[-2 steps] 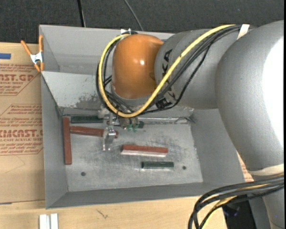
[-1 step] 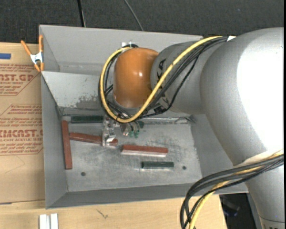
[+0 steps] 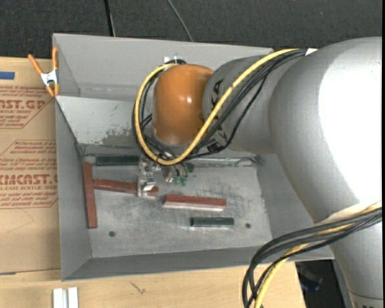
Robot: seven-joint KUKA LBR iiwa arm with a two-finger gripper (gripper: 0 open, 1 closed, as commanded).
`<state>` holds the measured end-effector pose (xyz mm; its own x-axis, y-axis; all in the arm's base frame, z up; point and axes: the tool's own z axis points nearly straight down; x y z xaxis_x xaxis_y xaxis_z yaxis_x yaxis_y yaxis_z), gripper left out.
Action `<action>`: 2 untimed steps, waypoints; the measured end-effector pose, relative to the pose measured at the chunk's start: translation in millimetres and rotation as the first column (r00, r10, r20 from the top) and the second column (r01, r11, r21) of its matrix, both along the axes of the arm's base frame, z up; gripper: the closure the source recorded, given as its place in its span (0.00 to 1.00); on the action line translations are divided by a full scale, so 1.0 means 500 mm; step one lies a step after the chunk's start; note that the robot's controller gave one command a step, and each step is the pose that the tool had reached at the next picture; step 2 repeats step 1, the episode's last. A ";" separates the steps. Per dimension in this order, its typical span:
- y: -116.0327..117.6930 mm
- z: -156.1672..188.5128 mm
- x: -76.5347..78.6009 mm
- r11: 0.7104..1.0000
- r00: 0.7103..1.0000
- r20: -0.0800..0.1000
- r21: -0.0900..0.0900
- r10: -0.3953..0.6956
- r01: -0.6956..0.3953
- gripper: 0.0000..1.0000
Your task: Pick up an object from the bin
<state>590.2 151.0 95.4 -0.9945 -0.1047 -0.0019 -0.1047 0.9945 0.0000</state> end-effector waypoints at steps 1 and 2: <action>-0.023 0.316 -0.019 1.000 1.000 0.002 0.001 0.014 -0.014 1.00; -0.023 0.316 -0.019 1.000 1.000 0.002 0.001 0.014 -0.014 1.00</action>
Offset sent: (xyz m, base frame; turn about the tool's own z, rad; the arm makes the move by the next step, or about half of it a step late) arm 0.0000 0.0000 0.0000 0.0000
